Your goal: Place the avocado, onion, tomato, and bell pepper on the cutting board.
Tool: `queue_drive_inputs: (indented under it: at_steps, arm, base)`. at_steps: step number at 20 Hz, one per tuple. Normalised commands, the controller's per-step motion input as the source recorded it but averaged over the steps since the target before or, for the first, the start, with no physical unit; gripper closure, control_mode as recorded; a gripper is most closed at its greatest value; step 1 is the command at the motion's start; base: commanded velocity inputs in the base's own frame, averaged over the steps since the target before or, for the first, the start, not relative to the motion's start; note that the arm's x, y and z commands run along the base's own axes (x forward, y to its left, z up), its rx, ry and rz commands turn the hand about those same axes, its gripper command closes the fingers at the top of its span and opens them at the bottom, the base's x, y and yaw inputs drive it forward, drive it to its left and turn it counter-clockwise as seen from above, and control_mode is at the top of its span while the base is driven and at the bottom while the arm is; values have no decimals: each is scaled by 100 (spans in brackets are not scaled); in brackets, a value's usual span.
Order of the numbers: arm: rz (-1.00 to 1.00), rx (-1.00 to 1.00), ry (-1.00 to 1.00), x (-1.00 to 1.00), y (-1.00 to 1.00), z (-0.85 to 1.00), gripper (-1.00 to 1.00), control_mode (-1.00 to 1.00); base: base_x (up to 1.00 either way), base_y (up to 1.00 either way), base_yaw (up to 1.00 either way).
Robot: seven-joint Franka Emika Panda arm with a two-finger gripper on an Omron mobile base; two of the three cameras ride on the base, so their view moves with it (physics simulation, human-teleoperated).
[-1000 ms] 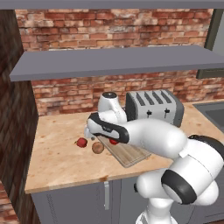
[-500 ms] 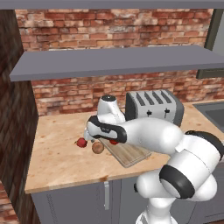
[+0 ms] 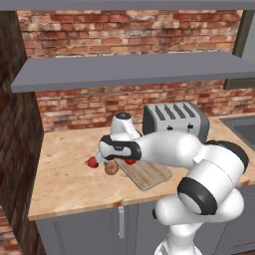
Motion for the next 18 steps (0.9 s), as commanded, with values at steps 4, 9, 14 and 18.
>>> queue_drive_inputs:
  at_steps: [4,9,14,18]
  arm:
    - [0,0,4,14,0,-20,-100,-100]
    - [0,-1,5,13,0,-21,-100,-100]
    - [0,-2,5,12,0,-23,-100,-100]
    - [0,-3,4,10,2,-23,-100,-100]
  base:
    - [0,0,0]
    - [0,0,0]
    - [0,0,0]
    - [0,0,0]
